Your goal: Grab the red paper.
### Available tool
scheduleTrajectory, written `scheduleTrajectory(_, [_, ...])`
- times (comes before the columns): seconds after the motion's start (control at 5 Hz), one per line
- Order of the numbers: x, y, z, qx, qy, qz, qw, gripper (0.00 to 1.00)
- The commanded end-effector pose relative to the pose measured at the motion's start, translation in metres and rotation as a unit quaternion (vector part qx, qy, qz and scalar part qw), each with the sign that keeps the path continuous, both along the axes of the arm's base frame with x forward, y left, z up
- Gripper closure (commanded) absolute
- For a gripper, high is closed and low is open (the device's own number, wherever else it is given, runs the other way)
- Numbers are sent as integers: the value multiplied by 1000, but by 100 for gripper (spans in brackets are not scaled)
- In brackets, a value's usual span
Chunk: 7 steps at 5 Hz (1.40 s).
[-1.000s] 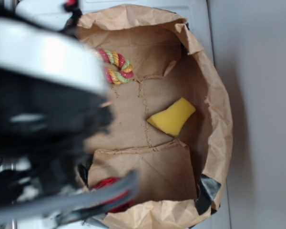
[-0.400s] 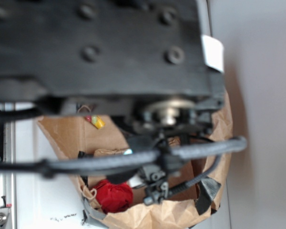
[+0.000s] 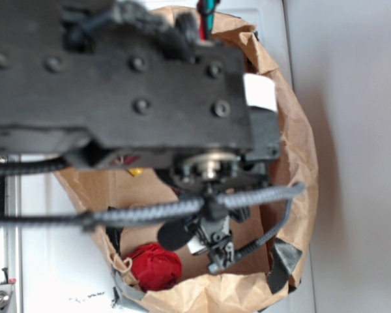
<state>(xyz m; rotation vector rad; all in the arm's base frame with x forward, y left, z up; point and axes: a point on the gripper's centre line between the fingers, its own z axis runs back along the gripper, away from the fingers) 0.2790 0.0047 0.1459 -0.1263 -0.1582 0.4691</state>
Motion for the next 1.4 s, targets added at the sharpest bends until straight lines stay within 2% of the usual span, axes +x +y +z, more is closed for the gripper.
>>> scheduleTrajectory(0.0, [0,5,0,-44,17,137,989,0])
scheduleTrajectory(0.2, [-3,4,-1,-63,42,186,980,0])
scheduleTrajectory(0.4, [-8,3,-4,-69,53,219,972,0])
scheduleTrajectory(1.2, [-8,7,-3,-69,47,237,968,0])
